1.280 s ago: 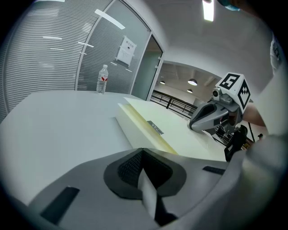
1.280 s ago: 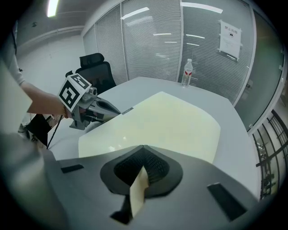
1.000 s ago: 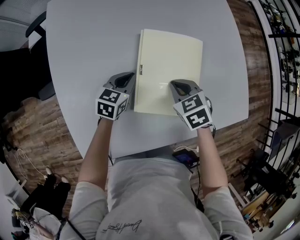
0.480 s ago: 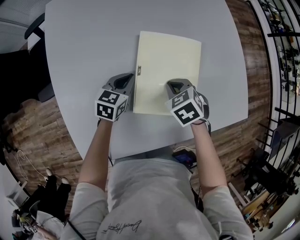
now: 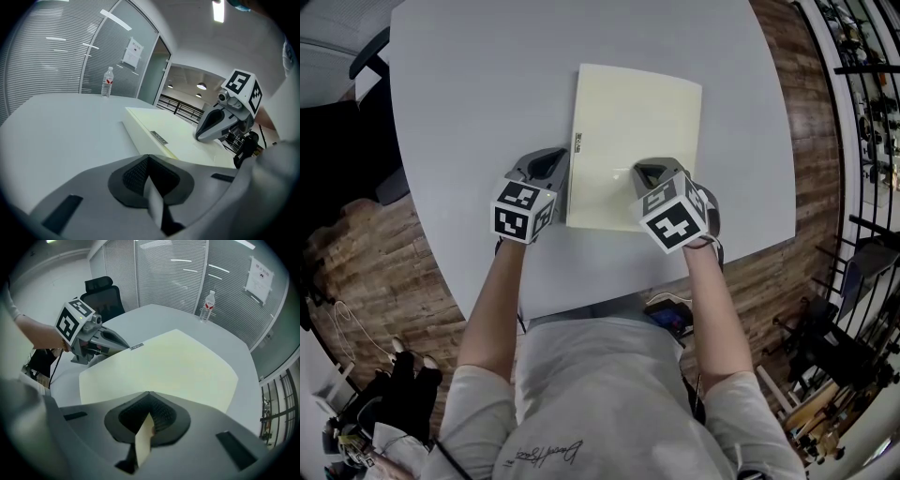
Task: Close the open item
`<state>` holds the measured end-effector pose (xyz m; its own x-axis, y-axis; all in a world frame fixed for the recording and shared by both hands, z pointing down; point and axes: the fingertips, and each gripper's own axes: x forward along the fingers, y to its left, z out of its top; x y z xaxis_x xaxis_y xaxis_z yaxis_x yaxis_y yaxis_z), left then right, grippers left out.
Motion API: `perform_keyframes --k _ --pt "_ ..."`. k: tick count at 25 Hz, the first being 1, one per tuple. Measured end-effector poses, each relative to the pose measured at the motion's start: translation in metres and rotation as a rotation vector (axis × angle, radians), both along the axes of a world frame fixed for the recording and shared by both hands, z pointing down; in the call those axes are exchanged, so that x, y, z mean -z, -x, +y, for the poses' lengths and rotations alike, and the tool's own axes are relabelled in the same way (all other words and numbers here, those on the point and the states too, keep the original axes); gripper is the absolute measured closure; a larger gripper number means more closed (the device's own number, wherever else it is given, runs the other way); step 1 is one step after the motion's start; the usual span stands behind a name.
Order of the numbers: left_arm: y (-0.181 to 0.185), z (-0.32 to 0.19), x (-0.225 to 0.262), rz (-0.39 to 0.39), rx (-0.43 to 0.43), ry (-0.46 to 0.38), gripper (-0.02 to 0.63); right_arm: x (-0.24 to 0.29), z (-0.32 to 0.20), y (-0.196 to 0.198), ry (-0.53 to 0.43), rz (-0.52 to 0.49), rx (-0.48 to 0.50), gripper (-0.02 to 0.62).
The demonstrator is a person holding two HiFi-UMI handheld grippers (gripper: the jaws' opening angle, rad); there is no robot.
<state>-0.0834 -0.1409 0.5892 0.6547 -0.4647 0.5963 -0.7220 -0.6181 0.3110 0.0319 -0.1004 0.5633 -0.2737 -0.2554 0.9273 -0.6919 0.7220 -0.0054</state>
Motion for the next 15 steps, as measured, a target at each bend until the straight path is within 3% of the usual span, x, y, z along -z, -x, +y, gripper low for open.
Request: perform_keyframes --k 15 --pt "0.0024 0.0008 -0.0012 -0.011 -0.001 -0.006 0.597 0.0102 -0.0006 0.0002 -0.044 -0.034 -0.038 0.574"
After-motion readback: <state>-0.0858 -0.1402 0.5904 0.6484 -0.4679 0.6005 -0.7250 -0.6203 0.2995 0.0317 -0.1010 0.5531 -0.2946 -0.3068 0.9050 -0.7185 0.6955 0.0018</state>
